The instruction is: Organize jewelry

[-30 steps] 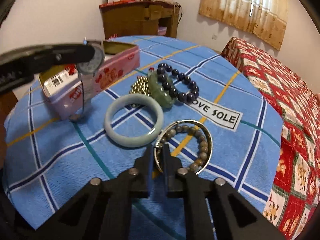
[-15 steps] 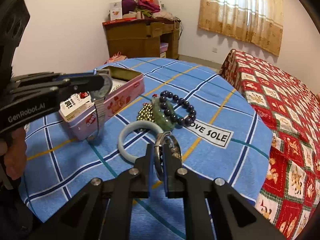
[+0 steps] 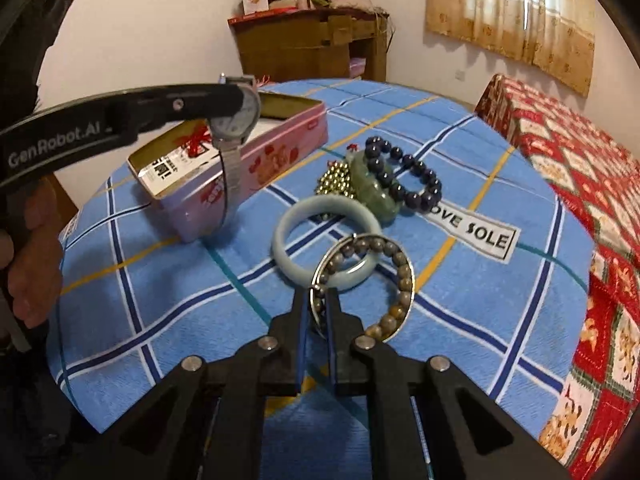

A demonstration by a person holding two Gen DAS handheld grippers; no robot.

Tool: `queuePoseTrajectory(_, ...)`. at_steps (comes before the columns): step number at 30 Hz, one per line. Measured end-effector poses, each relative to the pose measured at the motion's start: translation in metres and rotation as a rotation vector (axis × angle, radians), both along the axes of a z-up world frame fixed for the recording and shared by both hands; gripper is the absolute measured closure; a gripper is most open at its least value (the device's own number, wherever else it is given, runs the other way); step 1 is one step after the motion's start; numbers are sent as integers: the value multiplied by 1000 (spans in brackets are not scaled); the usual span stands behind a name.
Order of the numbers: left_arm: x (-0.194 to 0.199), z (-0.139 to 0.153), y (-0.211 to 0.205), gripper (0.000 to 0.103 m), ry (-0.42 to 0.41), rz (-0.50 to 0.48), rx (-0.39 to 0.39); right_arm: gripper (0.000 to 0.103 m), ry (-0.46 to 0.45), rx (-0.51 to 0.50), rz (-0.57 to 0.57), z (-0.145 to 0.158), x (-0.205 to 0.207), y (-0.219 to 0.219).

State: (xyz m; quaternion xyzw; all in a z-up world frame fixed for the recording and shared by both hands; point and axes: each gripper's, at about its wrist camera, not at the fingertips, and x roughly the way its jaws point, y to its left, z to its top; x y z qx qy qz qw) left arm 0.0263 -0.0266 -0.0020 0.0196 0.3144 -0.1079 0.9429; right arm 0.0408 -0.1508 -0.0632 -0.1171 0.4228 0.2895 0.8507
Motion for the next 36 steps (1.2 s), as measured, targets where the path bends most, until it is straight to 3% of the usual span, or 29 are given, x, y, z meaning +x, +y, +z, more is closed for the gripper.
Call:
queuePoseTrajectory(3,0,-1,0,94,1,-2,2,84,4,-2,-6,-4,1,1)
queuePoseTrajectory(13,0,-4,-3,94,9,-5,5,86,-11,30,-9,3,0,-3)
queuePoseTrajectory(21,-1,-2,-4,94,4,-7,6,86,-25,-3,-6,5,-10,-6)
queuePoseTrajectory(25,0,-4,-4,94,6,-6,5,86,-55,38,-66,15,-8,-24)
queuePoseTrajectory(29,-1,-5,-4,94,13,-10,5,86,-62,9,-131,15,1,-36)
queuePoseTrajectory(36,-1,-6,-5,94,16,-10,5,86,-60,22,-22,15,-13,-18)
